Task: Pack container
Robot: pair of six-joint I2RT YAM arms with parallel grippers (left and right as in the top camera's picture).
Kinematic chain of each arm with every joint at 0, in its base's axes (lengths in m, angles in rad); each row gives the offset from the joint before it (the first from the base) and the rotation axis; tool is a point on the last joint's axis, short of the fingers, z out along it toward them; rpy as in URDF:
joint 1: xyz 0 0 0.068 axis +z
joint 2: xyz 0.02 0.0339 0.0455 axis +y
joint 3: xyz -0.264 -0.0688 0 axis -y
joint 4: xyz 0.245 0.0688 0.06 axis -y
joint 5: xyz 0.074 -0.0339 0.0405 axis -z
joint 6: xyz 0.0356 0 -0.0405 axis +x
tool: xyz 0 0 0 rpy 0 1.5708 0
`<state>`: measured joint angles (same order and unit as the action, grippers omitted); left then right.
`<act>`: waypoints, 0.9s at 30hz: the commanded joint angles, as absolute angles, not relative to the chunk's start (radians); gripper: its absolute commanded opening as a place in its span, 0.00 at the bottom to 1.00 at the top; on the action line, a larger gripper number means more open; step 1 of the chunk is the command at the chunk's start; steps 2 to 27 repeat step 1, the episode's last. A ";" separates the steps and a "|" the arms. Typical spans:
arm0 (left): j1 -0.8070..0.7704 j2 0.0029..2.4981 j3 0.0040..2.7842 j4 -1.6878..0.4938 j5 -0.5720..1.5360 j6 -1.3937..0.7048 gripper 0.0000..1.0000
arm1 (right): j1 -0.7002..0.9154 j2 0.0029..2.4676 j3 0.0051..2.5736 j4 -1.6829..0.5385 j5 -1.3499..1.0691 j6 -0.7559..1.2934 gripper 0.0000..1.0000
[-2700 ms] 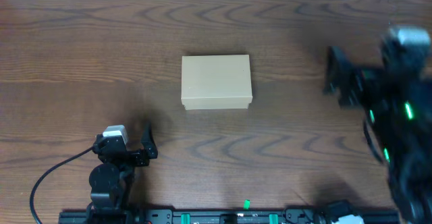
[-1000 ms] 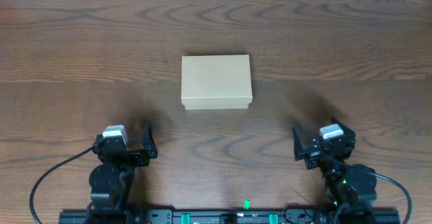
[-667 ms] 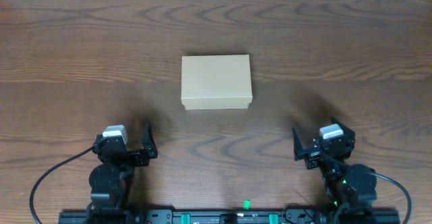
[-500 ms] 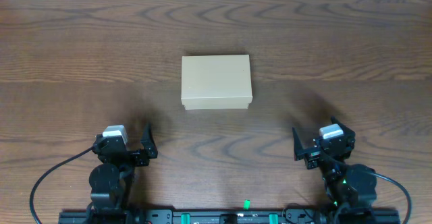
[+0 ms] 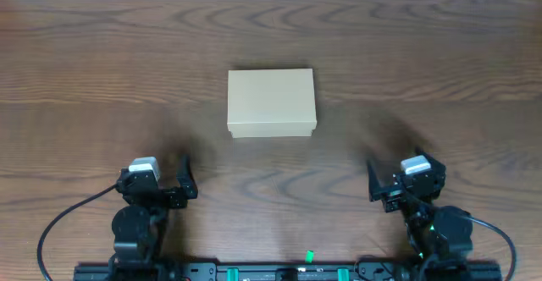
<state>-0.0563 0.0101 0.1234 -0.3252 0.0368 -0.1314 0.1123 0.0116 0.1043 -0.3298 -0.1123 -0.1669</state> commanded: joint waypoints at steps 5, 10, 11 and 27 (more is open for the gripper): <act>-0.060 0.004 0.099 -0.329 0.019 -0.135 0.95 | 0.103 0.006 0.100 -0.327 -0.117 -0.181 0.99; -0.060 0.004 0.099 -0.329 0.019 -0.135 0.95 | 0.103 0.006 0.100 -0.327 -0.117 -0.181 0.99; -0.060 0.004 0.099 -0.329 0.019 -0.135 0.95 | 0.103 0.006 0.100 -0.327 -0.117 -0.181 0.99; -0.060 0.004 0.099 -0.329 0.019 -0.135 0.95 | 0.103 0.006 0.100 -0.327 -0.117 -0.181 0.99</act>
